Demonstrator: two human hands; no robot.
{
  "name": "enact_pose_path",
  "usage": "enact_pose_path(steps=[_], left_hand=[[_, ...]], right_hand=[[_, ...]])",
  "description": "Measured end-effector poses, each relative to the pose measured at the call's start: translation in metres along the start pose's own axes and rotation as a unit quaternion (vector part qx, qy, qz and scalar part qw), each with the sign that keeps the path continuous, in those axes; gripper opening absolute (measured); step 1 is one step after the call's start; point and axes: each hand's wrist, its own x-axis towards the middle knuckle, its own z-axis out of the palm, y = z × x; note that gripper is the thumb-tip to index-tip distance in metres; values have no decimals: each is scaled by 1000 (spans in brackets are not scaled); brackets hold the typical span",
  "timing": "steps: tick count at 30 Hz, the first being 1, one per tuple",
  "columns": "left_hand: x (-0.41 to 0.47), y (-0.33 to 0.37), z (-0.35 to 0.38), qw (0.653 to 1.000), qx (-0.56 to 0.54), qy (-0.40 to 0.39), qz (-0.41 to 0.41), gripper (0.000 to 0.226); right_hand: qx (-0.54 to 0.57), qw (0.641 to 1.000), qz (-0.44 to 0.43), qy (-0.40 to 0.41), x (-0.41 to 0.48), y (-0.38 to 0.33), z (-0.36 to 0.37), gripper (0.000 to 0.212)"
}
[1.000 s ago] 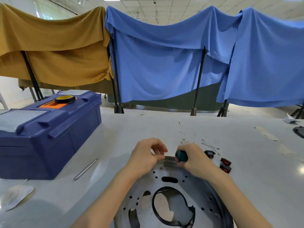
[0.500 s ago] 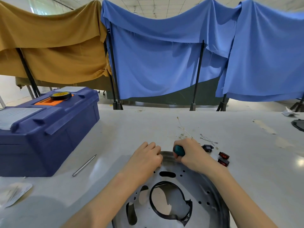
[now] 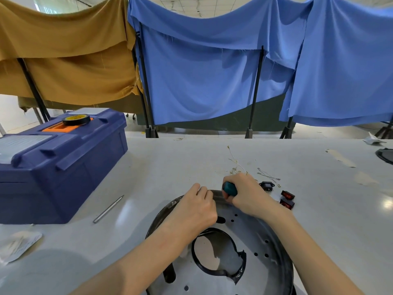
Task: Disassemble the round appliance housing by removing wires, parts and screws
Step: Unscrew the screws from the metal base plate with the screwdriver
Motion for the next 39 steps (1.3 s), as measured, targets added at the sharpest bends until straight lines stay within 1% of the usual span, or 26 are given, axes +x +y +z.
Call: enact_pose_path(steps=[7,13,16,20,24,32,39], left_hand=[[0,1,1,999,35,-16,16,19],[-2,3,-7,994,60,-85,43,20],[0,4,-14,991,53,-109,52,22],[8,10,-9,992,2,-96,80,27],[13,14,-8,991,-18,-101,80,33],[16,8,-11,991,-41,-100,80,36],[18,6,-19,981,-5,-119,155,38]], right_hand=[[0,1000,0,1,0,0,1,22],[-1,1000,-2,1,0,1,1,21],[-2,1000,-2,5,1,1,1,20],[-6,1000,-1,4,1,1,1,20],[-8,1000,-2,2,0,0,1,22],[-12,1000,-2,6,0,0,1,20],[-25,1000,-6,7,2,0,2,18]])
